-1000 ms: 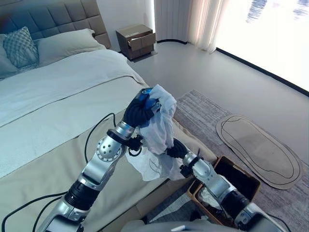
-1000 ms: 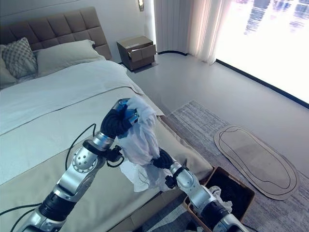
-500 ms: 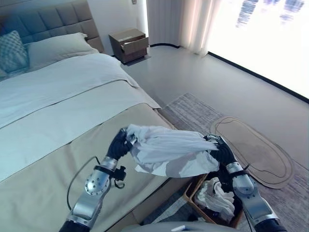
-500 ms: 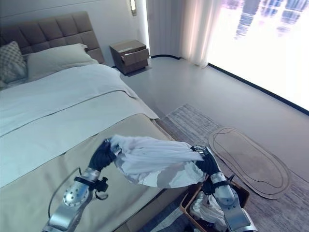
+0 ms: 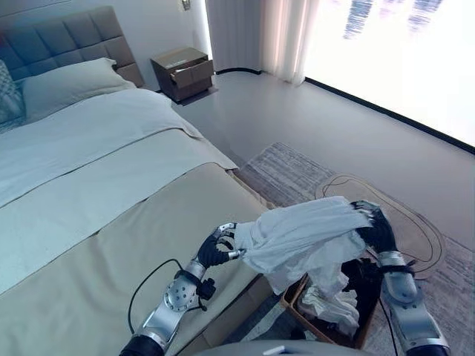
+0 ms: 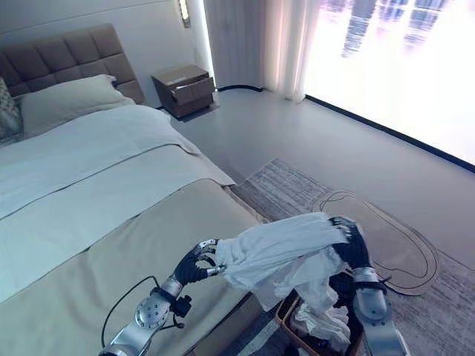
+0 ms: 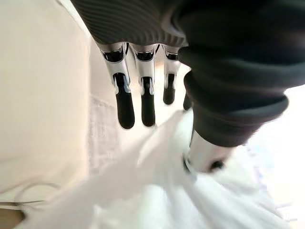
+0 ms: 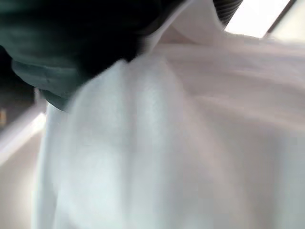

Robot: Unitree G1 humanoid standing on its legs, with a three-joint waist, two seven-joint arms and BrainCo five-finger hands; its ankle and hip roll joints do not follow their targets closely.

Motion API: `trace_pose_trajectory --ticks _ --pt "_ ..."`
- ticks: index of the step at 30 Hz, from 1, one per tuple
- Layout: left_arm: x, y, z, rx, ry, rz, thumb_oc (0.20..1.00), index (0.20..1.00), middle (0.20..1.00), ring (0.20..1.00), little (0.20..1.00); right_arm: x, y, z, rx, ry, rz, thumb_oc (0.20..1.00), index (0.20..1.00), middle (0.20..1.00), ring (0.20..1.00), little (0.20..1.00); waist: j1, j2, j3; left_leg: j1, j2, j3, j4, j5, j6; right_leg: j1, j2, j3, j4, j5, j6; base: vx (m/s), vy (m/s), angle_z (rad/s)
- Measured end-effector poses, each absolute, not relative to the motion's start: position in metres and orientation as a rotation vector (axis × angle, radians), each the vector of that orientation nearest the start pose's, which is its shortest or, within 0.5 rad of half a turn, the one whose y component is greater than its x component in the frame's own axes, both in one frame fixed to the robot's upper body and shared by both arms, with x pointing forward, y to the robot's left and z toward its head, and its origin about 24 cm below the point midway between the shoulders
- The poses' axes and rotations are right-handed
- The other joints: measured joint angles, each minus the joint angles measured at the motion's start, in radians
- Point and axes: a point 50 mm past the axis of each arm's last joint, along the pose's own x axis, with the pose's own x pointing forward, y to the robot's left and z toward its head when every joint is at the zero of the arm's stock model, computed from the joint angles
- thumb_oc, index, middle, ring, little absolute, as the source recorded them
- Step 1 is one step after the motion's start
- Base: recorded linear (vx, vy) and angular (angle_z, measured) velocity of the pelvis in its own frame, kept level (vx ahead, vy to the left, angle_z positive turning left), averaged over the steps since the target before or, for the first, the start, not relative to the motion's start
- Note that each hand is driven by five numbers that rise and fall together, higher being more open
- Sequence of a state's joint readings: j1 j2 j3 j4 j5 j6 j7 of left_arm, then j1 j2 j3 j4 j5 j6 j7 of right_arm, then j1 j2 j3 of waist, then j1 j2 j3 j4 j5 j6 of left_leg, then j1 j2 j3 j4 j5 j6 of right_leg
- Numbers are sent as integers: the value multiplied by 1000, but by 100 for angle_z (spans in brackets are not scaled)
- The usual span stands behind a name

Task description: Pick up clothes into the bucket

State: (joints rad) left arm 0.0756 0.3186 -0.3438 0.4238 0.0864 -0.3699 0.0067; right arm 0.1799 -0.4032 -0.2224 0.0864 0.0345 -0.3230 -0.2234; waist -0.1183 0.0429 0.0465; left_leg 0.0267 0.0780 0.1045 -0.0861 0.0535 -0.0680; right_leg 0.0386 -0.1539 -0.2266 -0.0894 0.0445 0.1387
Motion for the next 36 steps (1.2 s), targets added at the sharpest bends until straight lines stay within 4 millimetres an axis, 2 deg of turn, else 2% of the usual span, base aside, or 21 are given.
trace_pose_trajectory --ticks 2,5,10,11,12,14,15,18,23,26,29,32,36 --pt "190 175 -59 420 270 -313 1000 1000 1000 1000 1000 200 -309 72 -402 -200 -515 200 200 200 200 200 -6 2 -1 1 1 6 0 0 0 -6 5 12 0 2 -2 -6 -4 -21" --pt "170 200 -79 475 406 -272 1000 1000 1000 1000 1000 197 -324 83 -411 -237 -593 200 200 200 200 200 -7 1 0 13 7 24 0 0 0 -6 10 28 0 2 -2 -10 -6 -20" --pt "160 209 -84 446 450 -216 1000 1000 1000 1000 1000 197 -325 85 -419 -240 -592 200 200 200 200 200 -5 10 16 14 10 28 -1 -1 0 -7 10 30 0 -1 2 0 0 -2" --pt "156 211 -86 388 467 -189 1000 1000 1000 1000 1000 197 -325 85 -417 -241 -591 200 200 200 200 200 -4 12 18 14 10 29 -1 -2 -1 -7 9 30 0 -2 3 4 -9 -5" --pt "151 218 -90 182 495 -37 1000 1000 1000 1000 1000 197 -325 84 -408 -242 -595 200 200 200 200 200 -8 11 22 15 10 32 -1 -5 -4 -9 9 35 0 -1 3 -14 -10 -5" --pt "143 225 -94 -5 520 104 1000 1000 1000 1000 1000 196 -325 83 -362 -240 -606 200 200 200 200 200 -8 14 24 14 10 31 -1 -6 -3 -9 9 37 0 -1 3 2 -10 -2" --pt "141 227 -94 -33 521 127 1000 1000 1000 1000 1000 196 -325 83 -344 -242 -607 200 200 200 200 200 -4 16 25 14 11 30 -1 -8 0 -9 9 36 0 -1 3 0 0 0" --pt "141 232 -84 -31 471 136 1000 1000 1000 1000 1000 194 -326 79 -268 -241 -634 200 200 200 200 200 -2 11 31 12 11 29 -1 -9 1 -10 9 36 0 -1 3 0 0 0" --pt "148 234 -69 -39 385 152 1000 1000 1000 1000 1000 191 -327 70 -264 -203 -633 200 200 200 200 200 3 12 45 -22 6 28 15 -5 -3 -53 1 37 33 -3 2 -117 21 0" --pt "168 229 -47 -85 256 141 1000 1000 1000 1000 1000 193 -331 59 -260 -149 -650 200 200 200 200 200 12 3 117 -104 -3 13 96 -13 10 -133 -19 37 127 -17 -5 -170 19 10" --pt "190 226 -21 -117 108 116 1000 1000 1000 1000 1000 209 -330 47 -223 -100 -681 200 200 200 200 200 24 -5 224 -199 -14 2 188 -29 21 -237 -44 38 246 -48 -6 -255 32 11" --pt "204 228 3 -105 4 82 1000 1000 1000 1000 1000 233 -323 57 -183 -150 -706 200 200 200 200 200 25 -1 314 -337 -26 1 298 -64 31 -389 -78 57 378 -89 -14 -130 8 6" --pt "207 231 14 -122 -46 104 1000 1000 1000 1000 1000 246 -322 67 -157 -193 -743 200 200 200 200 200 44 11 378 -438 -34 0 378 -78 38 -497 -102 78 468 -104 -18 -89 12 2"
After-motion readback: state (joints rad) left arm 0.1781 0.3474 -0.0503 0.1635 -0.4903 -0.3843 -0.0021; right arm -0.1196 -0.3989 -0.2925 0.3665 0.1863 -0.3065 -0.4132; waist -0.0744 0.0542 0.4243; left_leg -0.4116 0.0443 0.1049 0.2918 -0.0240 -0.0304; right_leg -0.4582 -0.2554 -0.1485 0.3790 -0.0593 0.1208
